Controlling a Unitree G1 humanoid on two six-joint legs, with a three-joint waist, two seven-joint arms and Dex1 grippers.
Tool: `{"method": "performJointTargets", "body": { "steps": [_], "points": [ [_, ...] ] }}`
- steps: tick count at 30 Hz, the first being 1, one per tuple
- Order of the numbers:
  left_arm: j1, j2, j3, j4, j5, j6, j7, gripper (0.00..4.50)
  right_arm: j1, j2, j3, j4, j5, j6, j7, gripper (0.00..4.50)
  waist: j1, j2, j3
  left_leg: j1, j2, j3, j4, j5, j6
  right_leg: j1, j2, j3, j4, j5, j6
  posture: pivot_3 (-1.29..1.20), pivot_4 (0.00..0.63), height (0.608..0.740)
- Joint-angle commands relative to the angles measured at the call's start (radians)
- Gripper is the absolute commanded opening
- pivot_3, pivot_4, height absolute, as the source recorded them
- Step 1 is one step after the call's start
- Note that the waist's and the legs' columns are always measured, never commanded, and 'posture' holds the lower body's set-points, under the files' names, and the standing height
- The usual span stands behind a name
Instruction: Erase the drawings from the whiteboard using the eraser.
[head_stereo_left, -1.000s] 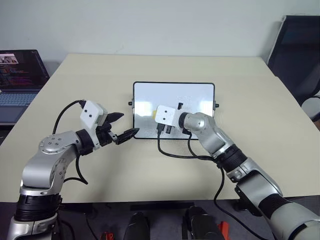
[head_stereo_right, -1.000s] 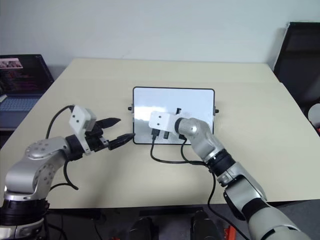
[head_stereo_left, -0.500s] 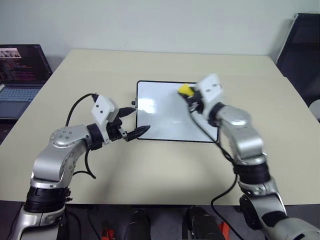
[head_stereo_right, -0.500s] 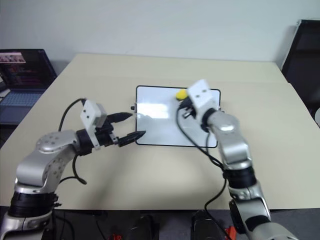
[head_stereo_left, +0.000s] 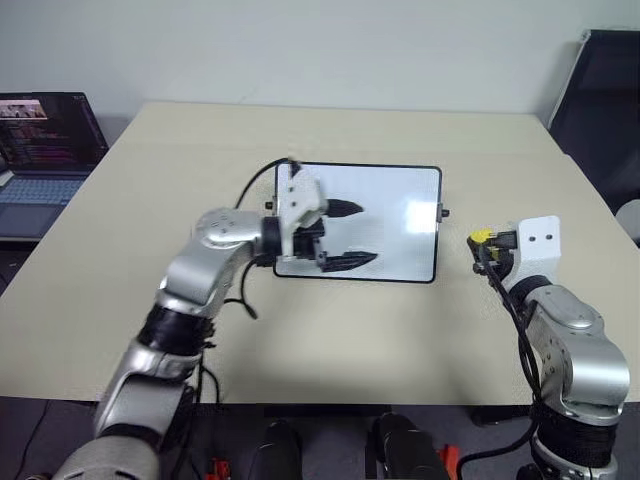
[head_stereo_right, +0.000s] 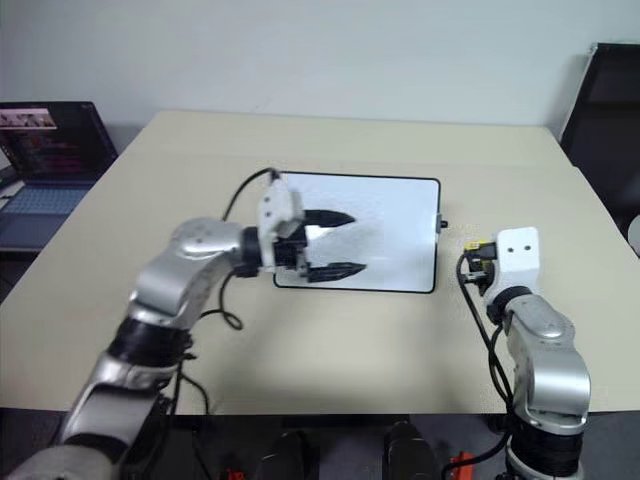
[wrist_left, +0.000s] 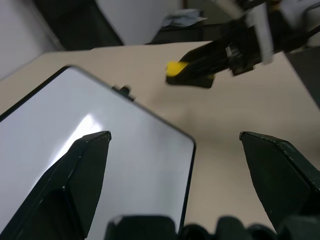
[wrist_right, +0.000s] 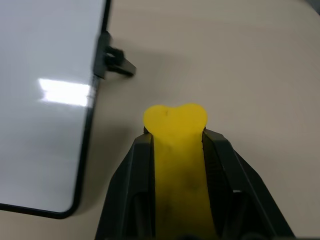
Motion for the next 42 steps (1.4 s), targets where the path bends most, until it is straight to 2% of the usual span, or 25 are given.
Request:
{"method": "performJointTargets", "body": {
  "steps": [1, 6, 19, 23, 29, 33, 37, 40, 42],
  "points": [
    [-0.05, -0.047, -0.032, 0.049, 0.023, -0.067, -0.057, 4.5, -0.01, 0.002, -0.037, 0.049, 0.017, -0.051, -0.039, 0.96, -0.007, 0.0, 0.0, 0.0, 0.0, 0.0, -0.002, 0.0, 0.0, 0.0, 0.0, 0.0, 0.0, 0.0, 0.0, 0.0, 0.15, 0.74],
    [-0.074, -0.093, -0.055, 0.053, 0.037, -0.087, -0.093, 4.5, 0.009, 0.016, -0.067, 0.118, 0.038, -0.106, -0.078, 0.96, -0.009, 0.002, 0.001, 0.0, 0.0, -0.001, -0.004, 0.0, 0.001, -0.001, 0.001, -0.001, 0.0, 0.001, 0.006, 0.0, 0.15, 0.74],
    [-0.055, -0.11, -0.058, 0.031, 0.055, -0.076, -0.105, 4.5, -0.063, -0.052, -0.069, 0.387, 0.086, -0.258, -0.097, 0.96, -0.008, 0.002, 0.001, 0.0, 0.0, -0.001, -0.002, 0.0, 0.001, 0.0, 0.0, 0.0, 0.001, 0.001, 0.004, 0.0, 0.15, 0.74],
    [-0.037, -0.115, -0.057, 0.022, 0.05, -0.068, -0.1, 4.5, -0.072, -0.074, -0.071, 0.426, 0.098, -0.284, -0.095, 2.23, -0.008, 0.003, 0.001, 0.0, 0.0, -0.001, -0.003, 0.0, 0.001, 0.0, 0.0, 0.0, 0.0, 0.002, 0.007, 0.0, 0.15, 0.74],
    [-0.018, -0.128, -0.039, 0.044, 0.058, -0.093, -0.08, 4.5, -0.066, -0.102, -0.093, 0.41, 0.138, -0.286, -0.089, 4.39, -0.008, 0.004, 0.002, 0.0, 0.0, -0.001, -0.002, 0.0, 0.001, 0.0, 0.0, 0.0, 0.001, 0.002, 0.007, 0.0, 0.15, 0.74],
    [0.004, -0.097, 0.011, 0.04, 0.043, -0.089, -0.057, 4.5, -0.028, -0.112, -0.1, 0.257, 0.17, -0.259, -0.077, 4.48, -0.009, 0.006, 0.002, 0.0, 0.0, -0.001, -0.002, 0.0, 0.001, 0.0, 0.001, 0.0, 0.001, 0.002, 0.007, 0.0, 0.15, 0.74],
    [0.126, -0.01, 0.151, -0.01, -0.012, -0.026, 0.009, 4.5, 0.133, -0.074, -0.094, -0.012, 0.257, -0.198, -0.044, 4.48, -0.011, 0.008, 0.002, 0.001, 0.001, -0.001, -0.004, 0.0, 0.001, 0.0, 0.001, 0.0, 0.002, 0.001, 0.006, 0.0, 0.15, 0.74],
    [0.273, 0.019, 0.285, -0.114, -0.061, 0.05, 0.132, 4.5, 0.282, -0.03, -0.047, -0.1, 0.176, -0.362, -0.096, 4.48, -0.011, 0.008, 0.002, 0.001, 0.001, -0.002, -0.005, 0.0, 0.001, 0.0, 0.001, -0.001, 0.003, -0.001, 0.006, 0.0, 0.15, 0.74],
    [0.362, -0.01, 0.368, -0.2, -0.09, 0.099, 0.258, 4.5, 0.353, 0.006, -0.028, -0.087, 0.141, -0.505, -0.109, 4.48, -0.007, 0.008, 0.002, 0.001, 0.001, -0.001, -0.004, 0.0, 0.001, 0.0, 0.0, -0.001, 0.002, -0.002, 0.006, 0.0, 0.15, 0.74]
  ]
}}
